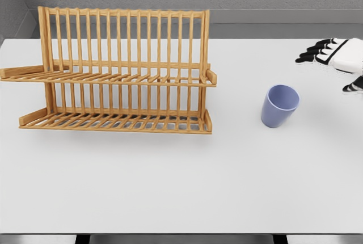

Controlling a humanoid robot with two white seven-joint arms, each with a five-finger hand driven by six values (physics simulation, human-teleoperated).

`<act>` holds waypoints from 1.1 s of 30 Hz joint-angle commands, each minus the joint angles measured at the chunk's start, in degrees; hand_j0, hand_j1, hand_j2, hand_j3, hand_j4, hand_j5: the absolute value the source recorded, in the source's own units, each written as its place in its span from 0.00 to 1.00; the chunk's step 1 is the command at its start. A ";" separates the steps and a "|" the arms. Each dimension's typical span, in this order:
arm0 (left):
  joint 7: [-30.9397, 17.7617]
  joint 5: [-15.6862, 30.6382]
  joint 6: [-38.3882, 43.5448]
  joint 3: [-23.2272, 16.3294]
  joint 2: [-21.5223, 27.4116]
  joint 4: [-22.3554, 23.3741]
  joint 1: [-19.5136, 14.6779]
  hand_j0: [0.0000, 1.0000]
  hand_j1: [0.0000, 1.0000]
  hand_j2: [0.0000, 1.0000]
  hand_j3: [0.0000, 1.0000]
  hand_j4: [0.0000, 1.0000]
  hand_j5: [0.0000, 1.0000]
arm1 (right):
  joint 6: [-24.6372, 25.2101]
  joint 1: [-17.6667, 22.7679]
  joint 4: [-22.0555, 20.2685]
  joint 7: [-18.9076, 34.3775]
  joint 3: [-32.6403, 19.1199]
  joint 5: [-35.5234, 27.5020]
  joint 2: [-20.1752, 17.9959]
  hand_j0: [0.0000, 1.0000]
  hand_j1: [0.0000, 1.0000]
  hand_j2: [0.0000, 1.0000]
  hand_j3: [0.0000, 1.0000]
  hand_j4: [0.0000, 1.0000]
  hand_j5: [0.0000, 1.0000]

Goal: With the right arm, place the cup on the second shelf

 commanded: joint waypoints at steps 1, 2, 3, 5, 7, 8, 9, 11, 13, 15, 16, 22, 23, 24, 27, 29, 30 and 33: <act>-0.02 0.02 0.00 0.00 0.00 -0.01 0.09 1.00 1.00 1.00 1.00 1.00 1.00 | 0.04 -0.44 -0.68 5.96 1.17 -0.21 2.35 1.00 1.00 1.00 1.00 1.00 1.00; -0.02 0.02 0.00 0.00 0.00 -0.01 0.09 1.00 1.00 1.00 1.00 1.00 1.00 | 0.04 -2.55 -0.86 5.96 3.19 -0.21 3.49 1.00 1.00 1.00 1.00 1.00 1.00; -0.02 0.02 0.00 0.00 0.00 -0.01 0.09 1.00 1.00 1.00 1.00 1.00 1.00 | 0.04 -5.28 -0.77 5.96 5.92 -0.21 4.90 1.00 1.00 1.00 1.00 1.00 1.00; -0.02 0.02 0.00 0.00 0.00 -0.01 0.09 1.00 1.00 1.00 1.00 1.00 1.00 | 0.04 -6.86 -0.42 5.96 9.52 -0.21 6.04 1.00 1.00 1.00 1.00 1.00 1.00; -0.02 0.02 0.00 0.00 0.00 -0.01 0.09 1.00 1.00 1.00 1.00 1.00 1.00 | 0.04 -6.86 -0.60 5.96 10.93 -0.21 6.04 1.00 1.00 1.00 1.00 1.00 1.00; -0.02 0.02 0.00 0.00 0.00 -0.01 0.09 1.00 1.00 1.00 1.00 1.00 1.00 | 0.04 -6.86 -0.59 5.96 11.37 -0.12 6.13 1.00 1.00 1.00 1.00 1.00 1.00; 0.06 0.02 0.00 0.00 0.00 -0.01 0.09 1.00 1.00 1.00 1.00 1.00 1.00 | 0.04 -6.95 -0.51 5.96 11.37 -0.12 6.31 1.00 1.00 1.00 1.00 1.00 1.00; -0.02 0.02 0.00 0.00 0.00 -0.01 0.09 1.00 1.00 1.00 1.00 1.00 1.00 | 0.04 -9.15 1.25 5.96 11.46 -0.03 8.77 1.00 1.00 1.00 1.00 1.00 1.00; 0.06 0.02 0.00 0.00 0.00 -0.01 0.09 1.00 1.00 1.00 1.00 1.00 1.00 | 0.04 -9.24 1.25 5.96 12.87 -0.03 8.77 1.00 1.00 1.00 1.00 1.00 1.00; 0.06 0.02 0.00 0.00 0.00 -0.01 0.09 1.00 1.00 1.00 1.00 1.00 1.00 | 0.04 -9.24 1.25 5.96 12.87 -0.03 8.77 1.00 1.00 1.00 1.00 1.00 1.00; -0.02 0.02 0.00 0.00 0.00 -0.01 0.09 1.00 1.00 1.00 1.00 1.00 1.00 | 0.04 -9.24 1.34 5.96 12.95 -0.03 8.68 1.00 1.00 1.00 1.00 1.00 1.00; -0.02 0.02 0.00 0.00 0.00 -0.01 0.00 1.00 1.00 1.00 1.00 1.00 1.00 | 0.04 -9.15 1.34 5.96 13.74 -0.03 8.51 1.00 1.00 1.00 1.00 1.00 1.00; 0.06 0.02 0.00 0.00 0.00 -0.01 0.09 1.00 1.00 1.00 1.00 1.00 1.00 | 0.04 -9.15 1.34 5.96 14.36 -0.03 8.42 1.00 1.00 1.00 1.00 1.00 1.00; -0.02 0.02 0.00 0.00 0.00 -0.01 0.09 1.00 1.00 1.00 1.00 1.00 1.00 | 0.04 -9.15 1.34 5.96 14.80 -0.03 8.33 1.00 1.00 1.00 1.00 1.00 1.00; -0.02 0.02 0.00 0.00 0.00 -0.01 0.00 1.00 1.00 1.00 1.00 1.00 1.00 | 0.04 -9.06 1.69 5.96 14.98 -0.03 8.24 1.00 1.00 1.00 1.00 1.00 1.00; 0.06 0.02 0.00 0.00 0.00 -0.01 0.00 1.00 1.00 1.00 1.00 1.00 1.00 | 0.04 -9.06 3.18 5.96 15.77 -0.03 8.24 1.00 1.00 1.00 1.00 1.00 1.00; -0.02 0.02 0.00 0.00 0.00 -0.01 0.09 1.00 1.00 1.00 1.00 1.00 1.00 | 0.04 -9.06 3.45 5.96 15.77 -0.03 8.24 1.00 1.00 1.00 1.00 1.00 1.00; -0.02 0.02 0.00 0.00 0.00 -0.01 0.09 1.00 1.00 1.00 1.00 1.00 1.00 | 0.04 -9.06 3.54 5.96 15.86 -0.03 8.33 1.00 1.00 1.00 1.00 1.00 1.00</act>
